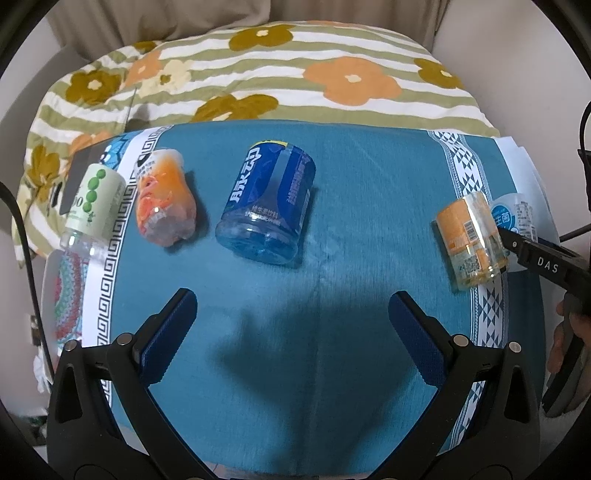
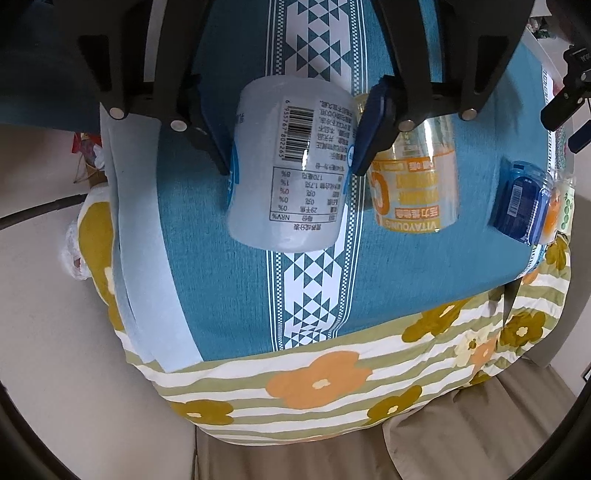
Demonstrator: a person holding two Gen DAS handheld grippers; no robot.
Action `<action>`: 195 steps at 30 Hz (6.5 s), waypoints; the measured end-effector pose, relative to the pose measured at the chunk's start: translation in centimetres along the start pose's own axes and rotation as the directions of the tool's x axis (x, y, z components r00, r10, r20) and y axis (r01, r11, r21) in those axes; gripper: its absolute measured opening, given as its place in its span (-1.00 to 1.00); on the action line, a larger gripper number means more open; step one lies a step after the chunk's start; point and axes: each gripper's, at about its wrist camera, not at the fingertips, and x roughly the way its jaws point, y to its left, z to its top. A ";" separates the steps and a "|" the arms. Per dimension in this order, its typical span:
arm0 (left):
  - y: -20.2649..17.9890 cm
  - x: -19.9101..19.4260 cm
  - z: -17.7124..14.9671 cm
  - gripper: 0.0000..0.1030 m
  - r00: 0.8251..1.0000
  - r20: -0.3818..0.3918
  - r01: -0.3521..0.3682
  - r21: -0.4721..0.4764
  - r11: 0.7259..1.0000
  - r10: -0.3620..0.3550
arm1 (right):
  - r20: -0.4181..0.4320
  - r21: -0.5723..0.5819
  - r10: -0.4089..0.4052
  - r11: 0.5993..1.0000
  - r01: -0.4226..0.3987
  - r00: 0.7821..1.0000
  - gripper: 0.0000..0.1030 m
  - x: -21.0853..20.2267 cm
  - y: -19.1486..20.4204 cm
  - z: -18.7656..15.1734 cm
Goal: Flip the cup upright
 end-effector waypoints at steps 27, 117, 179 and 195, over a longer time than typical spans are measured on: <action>13.1 -4.6 -5.4 1.00 0.992 0.094 0.078 0.010 0.997 -0.079 | 0.014 -0.041 0.065 0.997 -0.065 0.998 0.13 -5.6 13.5 -7.1; -1.4 5.2 -1.1 0.19 0.892 -0.447 0.122 0.109 0.987 -0.060 | -0.040 -0.101 0.161 0.981 -0.164 0.986 1.00 -4.2 1.9 -10.0; 1.6 -1.0 -12.5 0.30 0.917 0.354 0.139 0.153 0.978 -0.186 | 0.061 -0.322 0.081 0.945 -0.057 0.995 1.00 -6.0 9.3 -13.6; 3.5 -8.3 -11.5 0.83 0.934 0.339 0.071 0.142 0.987 -0.116 | 0.170 -0.237 0.099 0.970 -0.056 0.980 1.00 -11.7 9.0 -13.4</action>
